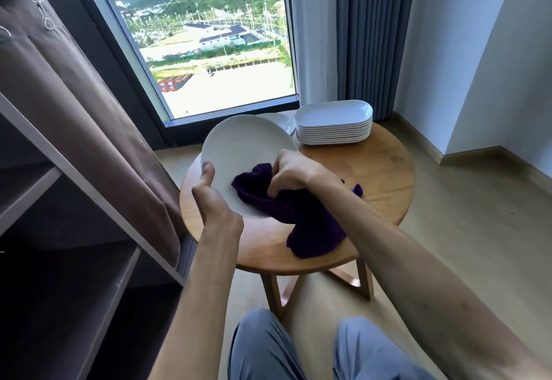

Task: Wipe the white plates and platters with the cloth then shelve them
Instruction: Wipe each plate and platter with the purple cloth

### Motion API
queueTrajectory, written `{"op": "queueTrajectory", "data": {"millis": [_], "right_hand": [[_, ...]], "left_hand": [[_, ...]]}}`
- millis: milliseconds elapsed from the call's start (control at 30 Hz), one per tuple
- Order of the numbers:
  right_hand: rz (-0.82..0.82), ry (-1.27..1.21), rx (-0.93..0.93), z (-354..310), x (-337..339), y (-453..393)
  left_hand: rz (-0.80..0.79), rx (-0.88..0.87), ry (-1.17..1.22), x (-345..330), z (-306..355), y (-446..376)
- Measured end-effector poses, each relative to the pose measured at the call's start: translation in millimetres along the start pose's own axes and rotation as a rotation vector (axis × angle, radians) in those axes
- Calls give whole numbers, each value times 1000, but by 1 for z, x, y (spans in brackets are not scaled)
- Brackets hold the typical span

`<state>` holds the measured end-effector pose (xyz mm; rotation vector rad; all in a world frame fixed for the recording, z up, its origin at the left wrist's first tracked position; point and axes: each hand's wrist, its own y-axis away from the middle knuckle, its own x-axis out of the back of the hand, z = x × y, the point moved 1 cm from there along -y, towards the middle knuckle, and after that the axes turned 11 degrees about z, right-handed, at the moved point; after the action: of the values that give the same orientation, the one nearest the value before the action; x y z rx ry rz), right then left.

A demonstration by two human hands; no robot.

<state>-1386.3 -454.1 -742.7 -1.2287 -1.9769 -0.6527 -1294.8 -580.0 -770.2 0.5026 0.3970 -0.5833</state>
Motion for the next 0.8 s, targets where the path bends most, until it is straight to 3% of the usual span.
{"op": "queueTrajectory", "data": {"millis": [167,333,500,567,667,767,800], "right_hand": [[383,14,-117,16,12,-15],[702,-372,-204,35,35,-31],[844,-701,-378,60,54,-34],[883,-715,-386,55,63,-33],[777,-695,-199,27,66,-26],[315,-589,2,-5,50,-13],[256,-567,3,-7,44,-10]], "left_hand": [[-38,-165,-117,8,-4,9],[215,-82,-30,14,-16,1],[336,-134,51,14,-14,-11],[349,-135,64,11,-15,-10],[336,-122,88,8,-21,-7],[284,-34,156,0,-29,-3],[275,-8,200,-3,-29,-2]]}}
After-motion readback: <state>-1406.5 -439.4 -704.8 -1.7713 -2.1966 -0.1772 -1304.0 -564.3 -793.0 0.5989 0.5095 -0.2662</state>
